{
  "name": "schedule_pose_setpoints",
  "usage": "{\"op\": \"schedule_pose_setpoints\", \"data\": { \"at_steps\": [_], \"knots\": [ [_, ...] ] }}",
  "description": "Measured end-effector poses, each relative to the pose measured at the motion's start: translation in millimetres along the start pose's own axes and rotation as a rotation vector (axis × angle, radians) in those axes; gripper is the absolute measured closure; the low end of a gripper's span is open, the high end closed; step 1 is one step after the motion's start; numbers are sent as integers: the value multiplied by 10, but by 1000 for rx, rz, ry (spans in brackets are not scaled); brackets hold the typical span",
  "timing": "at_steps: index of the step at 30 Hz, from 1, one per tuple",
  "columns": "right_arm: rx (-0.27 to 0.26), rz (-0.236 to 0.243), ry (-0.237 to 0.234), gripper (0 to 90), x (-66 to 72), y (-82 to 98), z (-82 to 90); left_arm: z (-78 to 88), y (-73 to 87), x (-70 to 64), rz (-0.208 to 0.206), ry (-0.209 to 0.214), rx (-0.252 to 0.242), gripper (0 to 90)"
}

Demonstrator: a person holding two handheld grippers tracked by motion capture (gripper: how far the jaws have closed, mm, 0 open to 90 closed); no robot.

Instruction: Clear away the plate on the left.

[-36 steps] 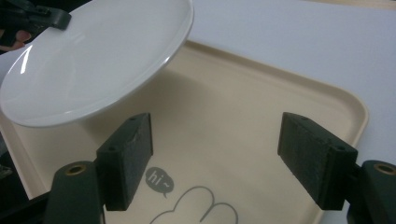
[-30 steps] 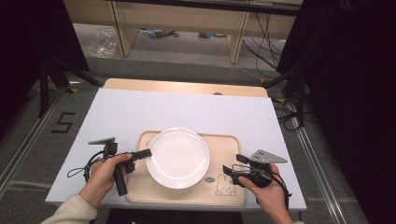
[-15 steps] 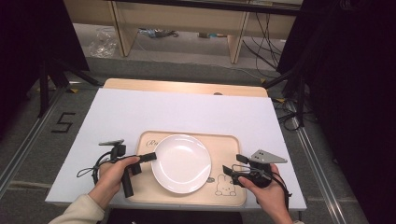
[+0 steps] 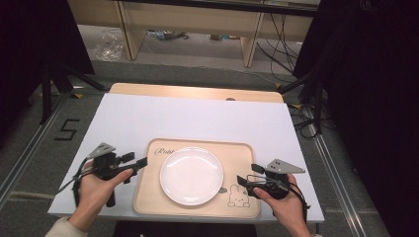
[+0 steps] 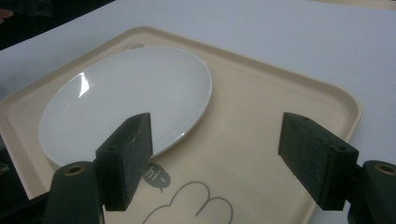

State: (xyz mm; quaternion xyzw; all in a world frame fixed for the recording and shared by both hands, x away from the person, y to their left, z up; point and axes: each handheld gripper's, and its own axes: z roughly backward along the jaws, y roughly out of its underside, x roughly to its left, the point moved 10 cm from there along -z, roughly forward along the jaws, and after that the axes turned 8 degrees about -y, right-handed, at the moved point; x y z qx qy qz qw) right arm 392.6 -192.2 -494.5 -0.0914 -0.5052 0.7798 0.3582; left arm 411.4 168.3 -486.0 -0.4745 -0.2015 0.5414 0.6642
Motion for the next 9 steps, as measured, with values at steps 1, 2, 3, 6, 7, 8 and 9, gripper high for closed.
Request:
{"op": "schedule_pose_setpoints", "data": {
  "at_steps": [1, 2, 3, 6, 7, 8, 9],
  "knots": [
    [-5, -9, -13, 269, 10, 3, -15, 104, 30, 95, -5, -23, -22, 332],
    [-4, 9, 5, 268, -21, 0, 3, 169, 53, 159, -4, -35, -33, 312],
    [-3, 14, 18, 266, -37, 1, 9, 273, 100, 269, 11, -55, -46, 301],
    [18, -17, 15, 265, -18, 22, 26, 461, 217, 486, 69, -90, -62, 279],
    [6, 10, 19, 265, -41, 6, 16, 523, 262, 563, 82, -100, -59, 274],
    [6, 19, 17, 265, -43, 5, 6, 554, 273, 599, 94, -102, -62, 272],
    [2, 32, 36, 265, -64, 1, 6, 588, 271, 637, 109, -111, -72, 269]
  ]
}}
